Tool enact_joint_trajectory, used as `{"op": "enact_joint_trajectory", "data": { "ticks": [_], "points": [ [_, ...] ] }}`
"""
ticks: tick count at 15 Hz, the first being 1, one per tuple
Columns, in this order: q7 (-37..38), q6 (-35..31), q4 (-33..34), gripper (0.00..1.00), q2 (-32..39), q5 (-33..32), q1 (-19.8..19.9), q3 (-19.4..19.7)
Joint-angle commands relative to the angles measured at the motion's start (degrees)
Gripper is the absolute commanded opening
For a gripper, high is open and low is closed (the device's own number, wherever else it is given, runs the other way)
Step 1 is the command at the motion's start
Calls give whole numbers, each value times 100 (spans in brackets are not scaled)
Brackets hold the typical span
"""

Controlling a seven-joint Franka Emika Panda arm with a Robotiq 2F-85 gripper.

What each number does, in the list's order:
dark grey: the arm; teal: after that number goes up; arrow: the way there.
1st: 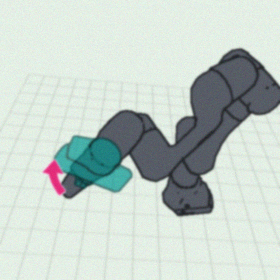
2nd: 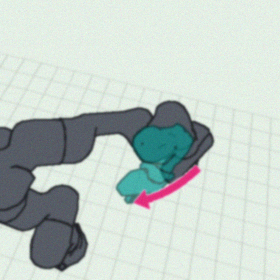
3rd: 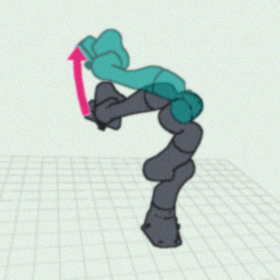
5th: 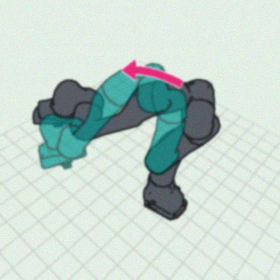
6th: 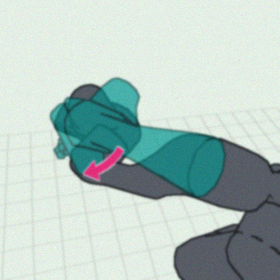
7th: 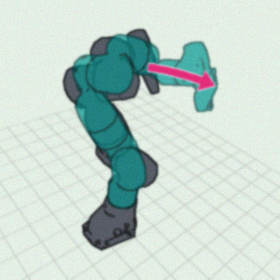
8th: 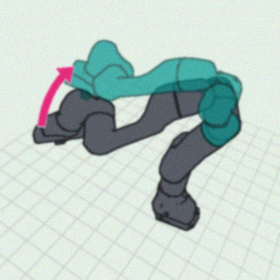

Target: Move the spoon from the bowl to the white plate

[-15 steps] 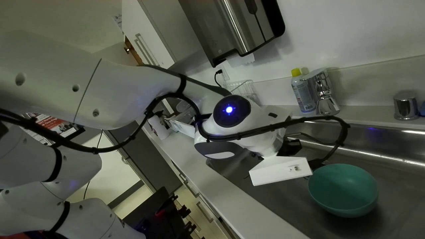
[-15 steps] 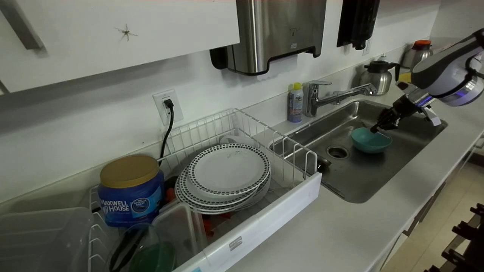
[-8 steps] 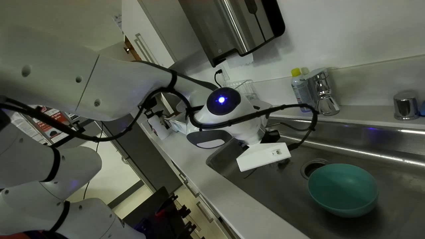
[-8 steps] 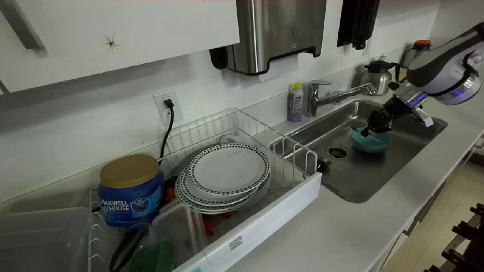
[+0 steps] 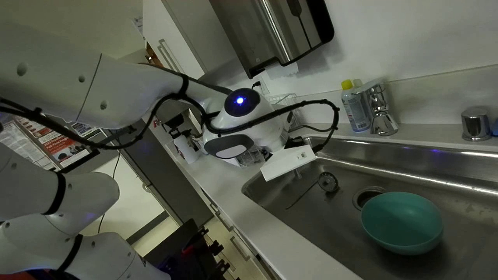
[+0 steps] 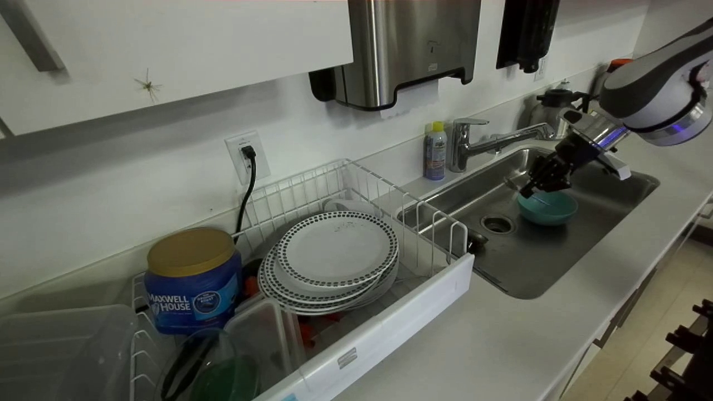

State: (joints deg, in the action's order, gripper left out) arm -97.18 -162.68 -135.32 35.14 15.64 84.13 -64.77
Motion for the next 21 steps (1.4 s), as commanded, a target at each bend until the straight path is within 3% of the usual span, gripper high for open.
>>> {"op": "enact_joint_trajectory", "data": {
  "ticks": [1, 2, 3, 9, 10, 16, 21],
  "points": [
    [159, -76, -419, 2, -433, -131, 386, -609],
    [212, -137, -449, 2, -463, -169, 387, -680],
    [163, -27, -156, 8, -70, -271, 195, -398],
    [212, -32, -246, 8, -184, -304, 241, -511],
    [183, -88, -208, 2, -33, -228, 299, -698],
    [221, 131, -209, 2, 185, -537, 716, -2191],
    [470, 630, -67, 2, 481, -1249, 569, -2886]
  ]
}}
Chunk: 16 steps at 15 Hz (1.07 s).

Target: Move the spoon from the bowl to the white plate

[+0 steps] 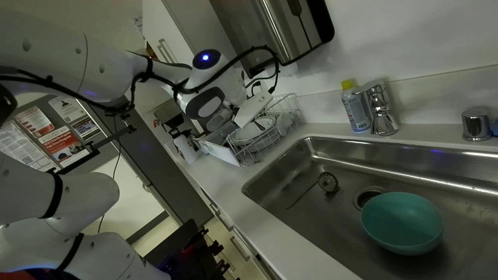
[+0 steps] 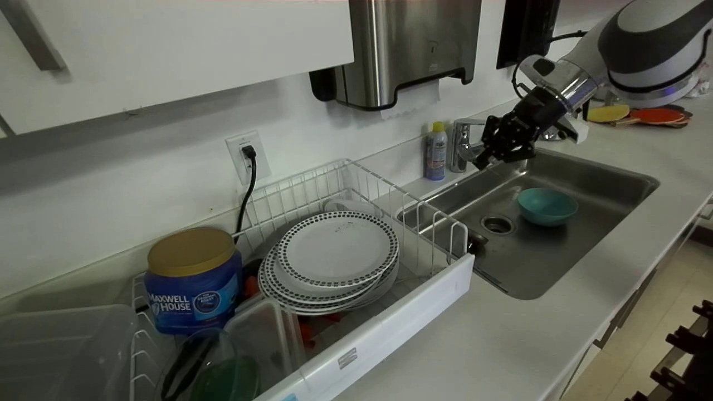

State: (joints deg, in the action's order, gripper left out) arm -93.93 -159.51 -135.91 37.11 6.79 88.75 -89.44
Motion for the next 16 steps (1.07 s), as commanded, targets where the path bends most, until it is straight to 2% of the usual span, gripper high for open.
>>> {"op": "enact_joint_trajectory", "data": {
  "ticks": [1, 4, 11, 12, 13, 14, 16],
  "points": [
    [141, 376, 18, 2, 367, -467, 27, -495],
    [199, 332, 127, 2, 664, -653, -377, -537],
    [321, 80, 445, 2, 1074, -745, -1541, -286],
    [311, 87, 461, 2, 1129, -797, -1612, -294],
    [363, 220, 386, 2, 1052, -859, -1454, -305],
    [377, 220, 398, 8, 1081, -900, -1521, -298],
    [375, 221, 398, 8, 1083, -930, -1531, -268]
  ]
}}
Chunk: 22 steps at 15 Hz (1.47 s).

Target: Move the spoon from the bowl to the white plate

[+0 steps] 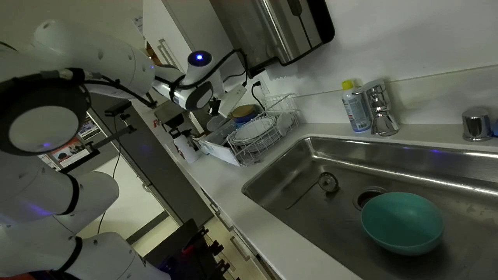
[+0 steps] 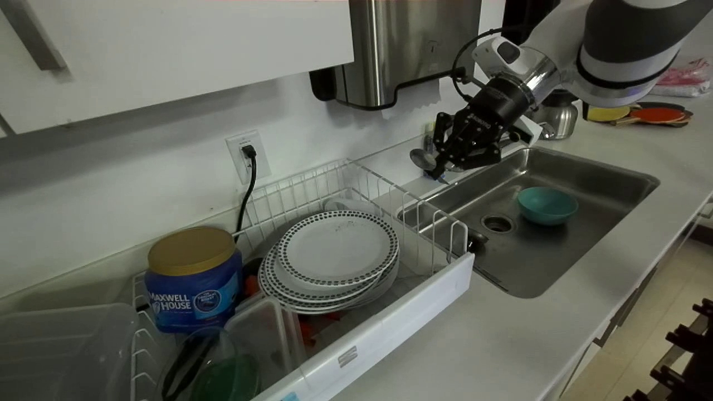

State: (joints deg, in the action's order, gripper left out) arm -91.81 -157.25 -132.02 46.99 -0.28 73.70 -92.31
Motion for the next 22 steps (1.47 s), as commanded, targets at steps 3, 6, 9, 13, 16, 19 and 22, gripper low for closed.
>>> {"op": "enact_joint_trajectory", "data": {
  "ticks": [3, 6, 9, 13, 16, 19, 22],
  "points": [
    [157, -4, 9, 2, 116, -249, 2, 45],
    [263, -204, 66, 2, -82, -370, -224, -83],
    [379, -174, 186, 2, -314, -581, -542, -208],
    [669, -495, 534, 2, -845, -1040, -1302, 187],
    [816, -996, 790, 2, -1264, -1292, -1961, 850],
    [847, -1302, 1024, 2, -1645, -1362, -2724, 1706],
    [844, -1437, 1232, 2, -1906, -1312, -3562, 2643]
  ]
}}
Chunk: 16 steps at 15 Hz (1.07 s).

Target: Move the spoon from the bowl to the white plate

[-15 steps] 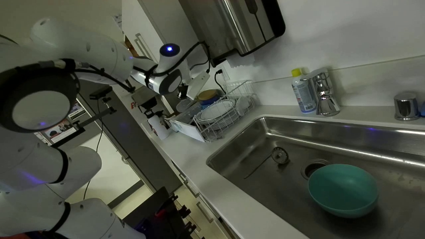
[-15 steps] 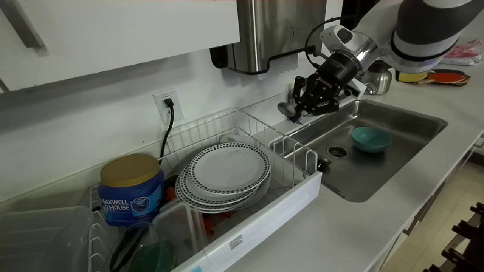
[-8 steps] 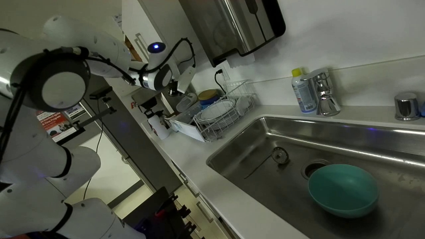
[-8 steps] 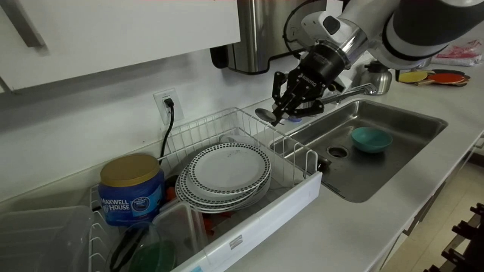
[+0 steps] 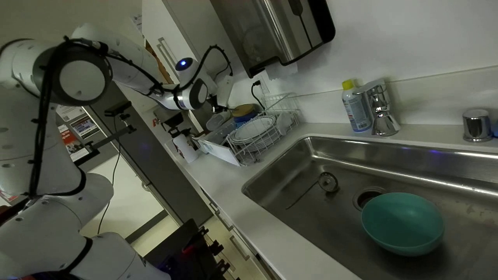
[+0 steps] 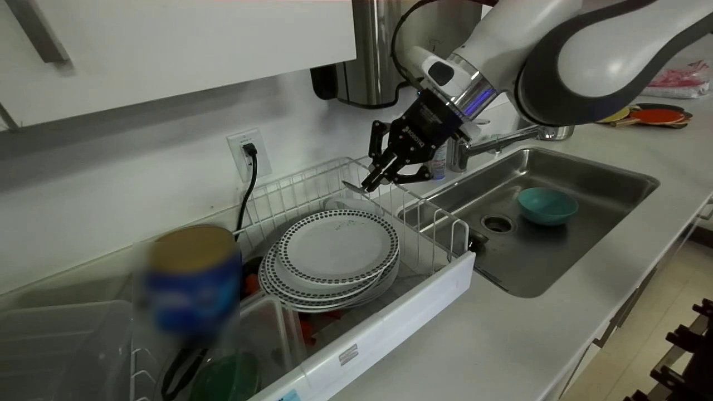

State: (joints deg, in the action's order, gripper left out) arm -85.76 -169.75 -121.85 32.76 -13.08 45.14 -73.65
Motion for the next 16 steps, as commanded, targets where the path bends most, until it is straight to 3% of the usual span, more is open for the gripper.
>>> {"op": "enact_joint_trajectory", "data": {
  "ticks": [1, 10, 16],
  "points": [
    [232, -176, 299, 2, -506, -14, -1009, 1101],
    [53, 332, 1357, 2, -42, 78, -3537, 3408],
    [-115, 894, 2044, 2, 448, 287, -4337, 3941]
  ]
}}
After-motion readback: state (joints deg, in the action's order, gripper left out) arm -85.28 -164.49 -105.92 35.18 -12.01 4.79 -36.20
